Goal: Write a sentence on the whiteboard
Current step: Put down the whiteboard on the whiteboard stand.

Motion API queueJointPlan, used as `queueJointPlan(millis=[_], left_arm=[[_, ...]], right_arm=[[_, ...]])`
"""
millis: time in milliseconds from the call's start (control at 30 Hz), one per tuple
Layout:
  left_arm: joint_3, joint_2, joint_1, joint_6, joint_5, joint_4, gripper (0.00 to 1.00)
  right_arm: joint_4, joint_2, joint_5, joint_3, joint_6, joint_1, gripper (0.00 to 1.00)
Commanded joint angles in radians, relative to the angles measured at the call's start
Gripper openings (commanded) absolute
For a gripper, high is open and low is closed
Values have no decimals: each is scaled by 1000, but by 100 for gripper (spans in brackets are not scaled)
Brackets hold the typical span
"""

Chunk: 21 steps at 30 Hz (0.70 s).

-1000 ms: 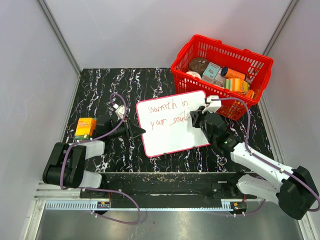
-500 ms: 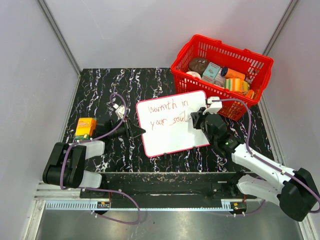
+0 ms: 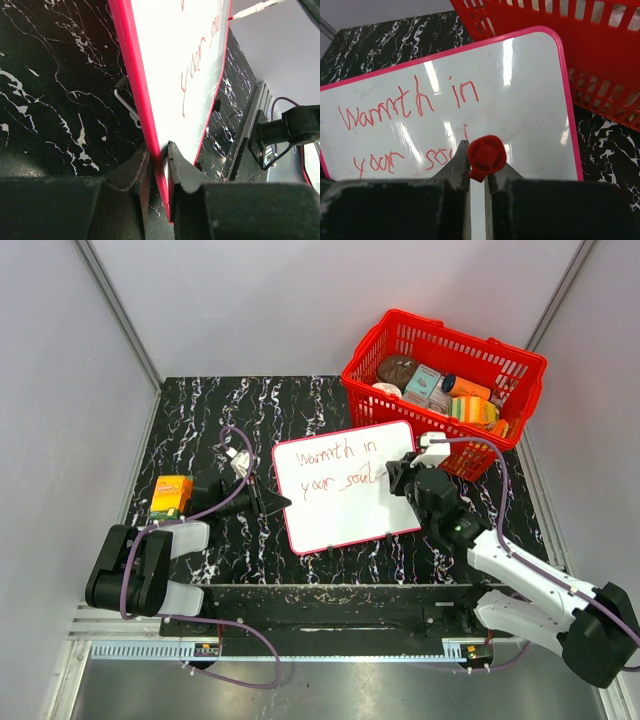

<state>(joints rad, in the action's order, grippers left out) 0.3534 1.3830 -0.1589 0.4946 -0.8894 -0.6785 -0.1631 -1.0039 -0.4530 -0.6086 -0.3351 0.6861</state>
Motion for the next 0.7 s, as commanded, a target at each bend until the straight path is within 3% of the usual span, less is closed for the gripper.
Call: queueJointPlan(millis=[0,100,200,233,333,367,433,467,533,600,667], left_arm=[[27,-13,-11,-68,29,-10,0],[27,-18,-11,-68,29,-12,0],[24,-24,-11,-70,33,-10,12],[19,-32,-11,-74,38,-10,20],[12,-62,-11,-80,59,-4,30],[10,-74,-11,-82,70,0,41],[6,-111,-11,-93,95,16,50],[2,-125,-13,-94,104,20,61],[-13,-168,-13,-87,138,20,73],[-31,-202,-13,-74,161,13,95],[-44,-255,-13,-64,193,11,99]], right_arm=[[-24,83,-18,-54,5,-7,0],[-3,119,-4,-59,1,-7,0],[26,157,16,-60,-21,-7,0],[33,168,22,-53,-39,-7,0],[59,205,46,-37,-85,-8,0],[71,221,56,-34,-96,-7,0],[89,238,68,-20,-129,-8,0],[100,261,73,-14,-139,-8,0],[112,284,86,4,-175,-7,0],[132,315,100,12,-192,-8,0],[148,343,106,21,-209,-8,0]])
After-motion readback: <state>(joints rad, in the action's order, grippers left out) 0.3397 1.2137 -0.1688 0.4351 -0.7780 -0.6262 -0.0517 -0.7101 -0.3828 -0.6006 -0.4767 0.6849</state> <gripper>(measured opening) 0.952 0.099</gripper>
